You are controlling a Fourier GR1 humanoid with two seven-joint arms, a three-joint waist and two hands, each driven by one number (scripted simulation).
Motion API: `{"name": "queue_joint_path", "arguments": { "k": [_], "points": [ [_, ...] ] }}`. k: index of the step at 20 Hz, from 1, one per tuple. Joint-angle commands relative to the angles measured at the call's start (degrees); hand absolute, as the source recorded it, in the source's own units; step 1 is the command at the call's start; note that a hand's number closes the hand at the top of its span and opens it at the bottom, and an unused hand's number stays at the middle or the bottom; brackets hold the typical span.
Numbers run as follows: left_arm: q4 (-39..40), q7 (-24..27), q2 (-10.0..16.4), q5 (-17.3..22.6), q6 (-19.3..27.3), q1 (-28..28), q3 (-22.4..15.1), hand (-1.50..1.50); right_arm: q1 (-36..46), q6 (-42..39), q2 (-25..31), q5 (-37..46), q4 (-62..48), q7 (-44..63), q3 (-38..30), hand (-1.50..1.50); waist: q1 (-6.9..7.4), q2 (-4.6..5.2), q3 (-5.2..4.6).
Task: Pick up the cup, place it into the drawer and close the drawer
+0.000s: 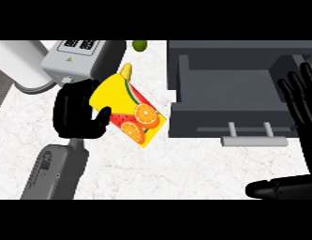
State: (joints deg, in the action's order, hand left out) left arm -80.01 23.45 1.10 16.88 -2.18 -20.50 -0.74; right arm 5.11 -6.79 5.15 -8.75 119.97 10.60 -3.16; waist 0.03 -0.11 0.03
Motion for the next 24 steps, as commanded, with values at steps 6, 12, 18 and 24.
{"name": "queue_joint_path", "arguments": {
  "k": [6, 12, 18, 24],
  "points": [
    [-4.13, -12.59, -0.85, -2.44, 8.9, -12.78, -1.11, 1.5, -1.55, -1.0, 0.52, 0.08, -0.09, -1.35, -1.03, -1.5, -0.26, 0.06, -0.02],
    [4.87, -12.63, -1.07, -5.27, 12.59, -22.69, -2.09, 1.5, -3.11, -2.53, -0.08, -0.51, -2.93, -4.36, -1.27, -1.5, -0.49, 0.17, -0.01],
    [12.82, -13.15, -1.08, -6.06, 13.27, -29.7, -1.25, 1.5, -2.05, -0.53, -0.01, -0.27, 2.1, 1.22, -0.22, -1.5, -0.65, 0.17, -0.03],
    [20.43, -14.61, -1.09, -4.43, 18.28, -36.08, -4.96, 1.5, -0.45, -3.69, 1.84, -3.02, -3.89, -3.51, -3.83, -1.5, -0.88, 0.21, -0.01]
  ]
}}
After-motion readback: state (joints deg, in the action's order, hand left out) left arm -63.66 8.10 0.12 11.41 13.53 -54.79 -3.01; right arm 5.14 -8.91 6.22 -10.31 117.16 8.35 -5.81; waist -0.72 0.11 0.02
